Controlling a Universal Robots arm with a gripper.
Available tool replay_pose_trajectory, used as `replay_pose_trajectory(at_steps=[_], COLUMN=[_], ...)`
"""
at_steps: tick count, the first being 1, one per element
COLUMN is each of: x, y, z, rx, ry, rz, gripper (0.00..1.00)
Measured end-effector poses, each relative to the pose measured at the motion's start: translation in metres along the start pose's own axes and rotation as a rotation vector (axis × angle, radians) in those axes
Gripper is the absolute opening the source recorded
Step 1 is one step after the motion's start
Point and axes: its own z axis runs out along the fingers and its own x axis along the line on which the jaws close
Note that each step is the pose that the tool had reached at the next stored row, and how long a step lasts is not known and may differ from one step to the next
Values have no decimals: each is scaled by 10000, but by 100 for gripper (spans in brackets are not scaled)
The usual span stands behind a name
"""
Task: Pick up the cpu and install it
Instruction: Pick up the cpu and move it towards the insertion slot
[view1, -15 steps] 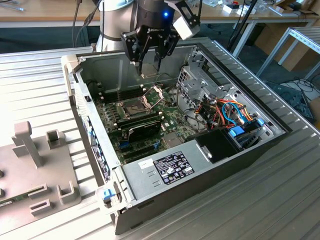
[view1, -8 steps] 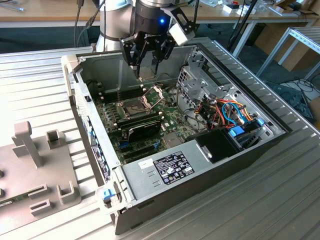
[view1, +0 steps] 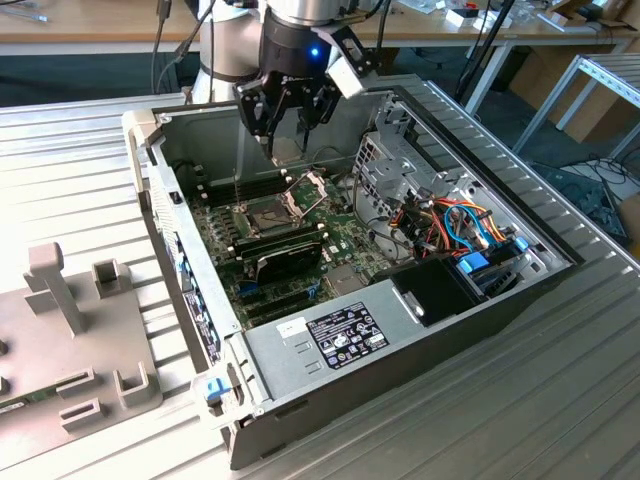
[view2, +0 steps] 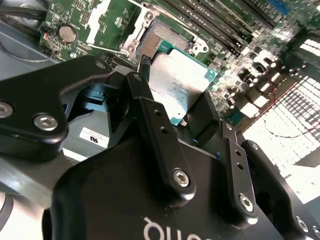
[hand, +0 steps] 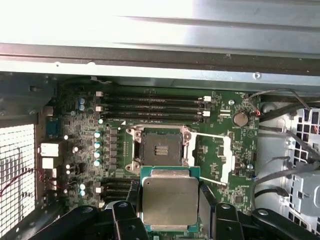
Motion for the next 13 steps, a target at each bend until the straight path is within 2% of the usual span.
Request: replay_pose_trajectory(at_steps=[4, 9, 12, 13], x=[1, 0, 1, 1], y=[61, 90, 97, 100], z=[108, 149, 154, 156], rx=[-1, -3, 79, 158], ry=[-1, -2, 2, 5], rz=[0, -2, -12, -18], gripper=[55, 55, 55, 55])
